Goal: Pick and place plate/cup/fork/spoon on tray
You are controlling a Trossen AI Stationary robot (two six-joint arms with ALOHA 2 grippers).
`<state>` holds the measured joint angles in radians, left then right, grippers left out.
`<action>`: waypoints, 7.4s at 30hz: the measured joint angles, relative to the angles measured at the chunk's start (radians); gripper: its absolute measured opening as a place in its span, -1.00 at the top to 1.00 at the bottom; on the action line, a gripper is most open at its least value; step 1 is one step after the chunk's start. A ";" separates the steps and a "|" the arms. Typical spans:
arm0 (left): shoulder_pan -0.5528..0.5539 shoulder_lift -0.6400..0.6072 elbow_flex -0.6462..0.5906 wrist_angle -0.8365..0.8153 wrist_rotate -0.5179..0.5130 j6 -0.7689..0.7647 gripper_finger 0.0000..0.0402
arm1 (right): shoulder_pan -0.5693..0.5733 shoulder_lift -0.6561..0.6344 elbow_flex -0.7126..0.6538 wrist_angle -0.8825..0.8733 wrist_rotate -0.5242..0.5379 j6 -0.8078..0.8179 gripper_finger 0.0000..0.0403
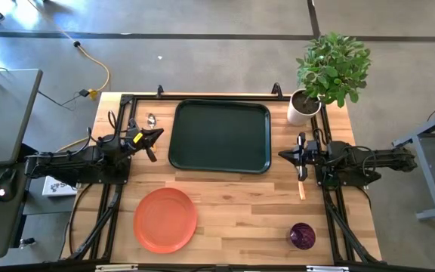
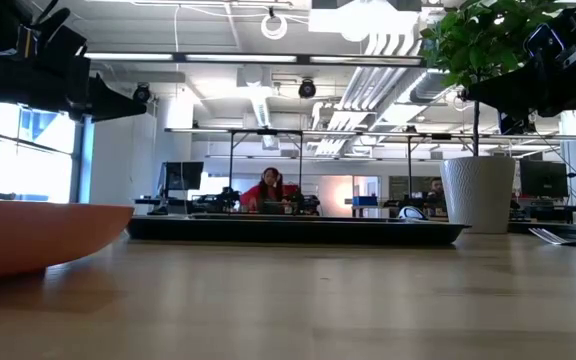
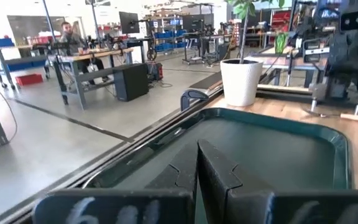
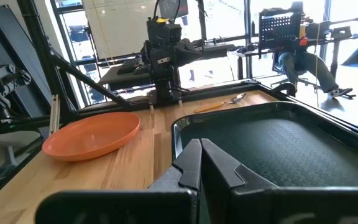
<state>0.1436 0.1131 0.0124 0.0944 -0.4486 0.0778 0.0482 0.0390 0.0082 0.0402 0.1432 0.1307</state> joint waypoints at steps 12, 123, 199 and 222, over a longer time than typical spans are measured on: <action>0.002 0.000 0.002 0.117 -0.003 0.025 0.98 | -0.003 0.000 0.000 0.013 0.033 -0.230 1.00; -0.277 0.439 0.178 -0.003 -0.166 -0.337 0.40 | 0.129 2.421 1.957 -0.467 -0.062 0.233 0.75; -0.320 0.588 0.178 -0.064 -0.227 -0.390 0.40 | -0.373 1.702 0.844 -0.089 0.308 0.420 0.76; -0.321 0.798 0.178 0.153 0.066 -0.316 0.40 | -0.130 1.434 0.844 -0.247 0.477 0.365 0.09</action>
<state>-0.1772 0.9107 0.1905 0.2475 -0.3824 -0.2383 -0.0818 1.4728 0.8524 -0.2069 0.6204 0.4955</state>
